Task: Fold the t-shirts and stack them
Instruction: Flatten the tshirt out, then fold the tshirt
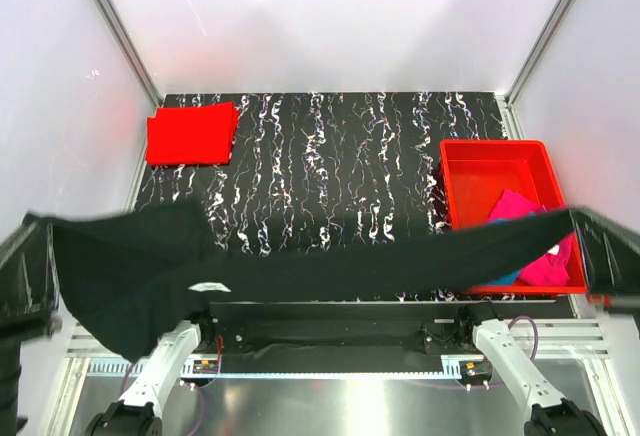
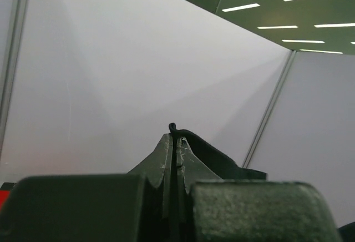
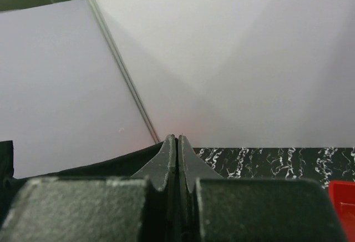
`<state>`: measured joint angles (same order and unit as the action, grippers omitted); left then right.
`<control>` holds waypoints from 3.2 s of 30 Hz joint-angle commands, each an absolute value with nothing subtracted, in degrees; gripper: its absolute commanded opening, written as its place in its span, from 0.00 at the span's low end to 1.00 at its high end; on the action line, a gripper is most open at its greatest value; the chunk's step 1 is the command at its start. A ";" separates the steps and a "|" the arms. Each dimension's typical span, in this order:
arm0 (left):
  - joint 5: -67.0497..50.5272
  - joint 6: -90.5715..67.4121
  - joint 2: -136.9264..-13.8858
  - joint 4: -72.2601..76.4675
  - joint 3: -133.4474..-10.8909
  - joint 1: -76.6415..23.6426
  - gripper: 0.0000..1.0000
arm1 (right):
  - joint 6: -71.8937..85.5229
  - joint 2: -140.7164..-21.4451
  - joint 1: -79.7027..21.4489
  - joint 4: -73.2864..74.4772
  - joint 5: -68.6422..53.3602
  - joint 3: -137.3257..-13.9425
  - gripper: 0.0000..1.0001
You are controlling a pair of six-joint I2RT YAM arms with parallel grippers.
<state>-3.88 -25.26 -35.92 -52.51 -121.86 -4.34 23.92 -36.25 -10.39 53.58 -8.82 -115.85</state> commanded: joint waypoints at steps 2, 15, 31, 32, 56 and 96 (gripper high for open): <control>-0.35 -21.80 -45.17 -48.97 -116.49 -4.31 0.00 | 20.57 -48.06 -10.46 47.92 -1.85 -112.86 0.00; -3.52 -14.26 -73.28 -17.18 -94.93 -4.22 0.00 | 14.95 -79.78 -9.68 17.24 -0.35 -94.39 0.00; -13.28 -10.20 -112.58 -1.24 -105.74 -2.81 0.00 | 17.93 -119.34 -4.66 3.17 -12.74 -106.60 0.00; -13.36 -10.02 -113.11 -0.62 -105.38 -2.46 0.00 | 18.02 -120.66 -4.22 2.64 -13.44 -107.39 0.00; -15.82 -11.96 -117.08 5.62 -99.06 -0.88 0.00 | 18.29 -138.24 -2.38 2.37 -15.03 -123.56 0.00; -15.39 -9.40 -91.32 -18.98 -69.70 3.43 0.00 | 17.67 -132.63 2.29 6.50 -16.52 -109.87 0.00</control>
<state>-17.19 -8.75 -94.74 -17.23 -70.74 3.33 18.87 -139.46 2.00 7.35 -16.05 -110.41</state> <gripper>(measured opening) 0.023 0.018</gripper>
